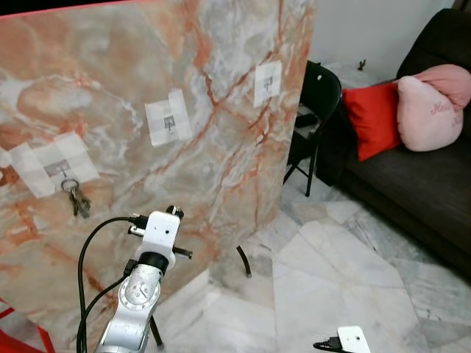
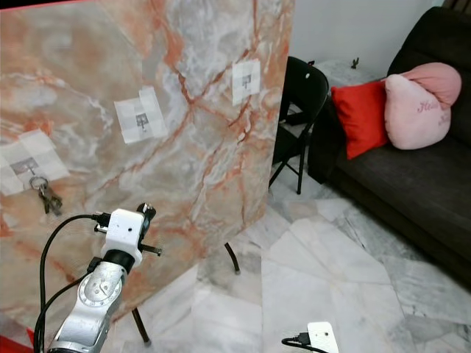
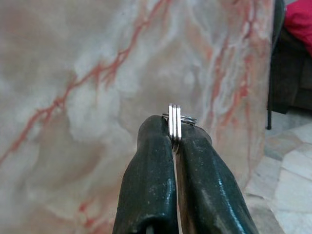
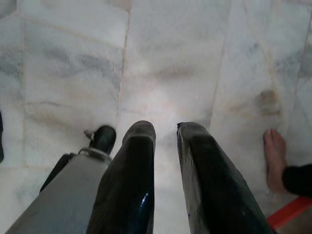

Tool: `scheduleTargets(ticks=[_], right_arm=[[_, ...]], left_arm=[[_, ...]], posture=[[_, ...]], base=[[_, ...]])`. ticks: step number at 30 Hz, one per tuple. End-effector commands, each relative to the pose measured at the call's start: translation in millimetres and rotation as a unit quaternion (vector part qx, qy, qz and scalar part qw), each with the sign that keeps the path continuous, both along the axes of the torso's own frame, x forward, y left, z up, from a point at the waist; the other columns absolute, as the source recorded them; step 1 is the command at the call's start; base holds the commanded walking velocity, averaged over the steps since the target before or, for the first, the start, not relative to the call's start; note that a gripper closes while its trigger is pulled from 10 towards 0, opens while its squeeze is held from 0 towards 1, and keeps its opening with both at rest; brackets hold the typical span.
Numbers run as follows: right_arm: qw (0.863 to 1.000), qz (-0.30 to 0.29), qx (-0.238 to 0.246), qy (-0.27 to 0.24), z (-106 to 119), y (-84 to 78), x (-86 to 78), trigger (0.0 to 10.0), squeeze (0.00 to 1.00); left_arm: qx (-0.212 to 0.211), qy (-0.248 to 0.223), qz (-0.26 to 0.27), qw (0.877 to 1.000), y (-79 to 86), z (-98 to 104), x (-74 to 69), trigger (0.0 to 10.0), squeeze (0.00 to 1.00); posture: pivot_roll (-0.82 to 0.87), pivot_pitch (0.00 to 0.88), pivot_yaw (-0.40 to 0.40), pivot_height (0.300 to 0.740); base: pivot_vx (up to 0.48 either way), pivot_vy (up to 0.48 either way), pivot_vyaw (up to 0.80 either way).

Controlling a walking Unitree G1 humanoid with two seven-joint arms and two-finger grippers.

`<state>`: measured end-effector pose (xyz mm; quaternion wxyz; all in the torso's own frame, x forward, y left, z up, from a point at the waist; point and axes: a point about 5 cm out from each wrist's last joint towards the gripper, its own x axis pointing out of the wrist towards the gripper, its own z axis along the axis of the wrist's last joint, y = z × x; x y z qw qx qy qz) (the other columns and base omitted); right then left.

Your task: Hang keys on a hook

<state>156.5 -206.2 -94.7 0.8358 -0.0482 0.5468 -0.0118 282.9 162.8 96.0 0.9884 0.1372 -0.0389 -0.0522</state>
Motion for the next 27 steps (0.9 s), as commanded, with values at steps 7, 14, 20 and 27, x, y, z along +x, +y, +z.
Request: scheduleTargets(ticks=[7,14,20,27], right_arm=[[1.000,-0.001,-0.006,-0.004,1.8,-3.9,2.8,10.0,0.00],[1.000,-0.001,-0.006,-0.003,1.8,-3.5,2.9,10.0,0.00],[1.000,0.000,-0.005,-0.003,1.6,-3.2,2.6,10.0,0.00],[1.000,0.004,-0.006,-0.003,1.6,-2.6,2.8,10.0,0.00]], left_arm=[[-0.012,-0.024,-0.007,1.000,-4.2,8.7,0.9,10.0,0.00],[-0.023,-0.043,-0.014,0.999,-4.3,13.8,-2.5,10.0,0.00],[-0.032,-0.055,-0.017,0.998,-3.5,14.5,-8.4,10.0,0.00],[-0.040,-0.097,0.000,0.994,4.0,28.9,-10.1,10.0,0.00]], posture=[[0.13,0.000,-0.109,0.740],[0.13,0.000,-0.109,0.740],[0.13,0.000,-0.108,0.740],[0.13,0.000,-0.104,0.740]], base=[[0.403,0.000,0.00],[0.046,0.000,0.00],[0.000,0.000,0.00],[0.000,0.000,0.00]])
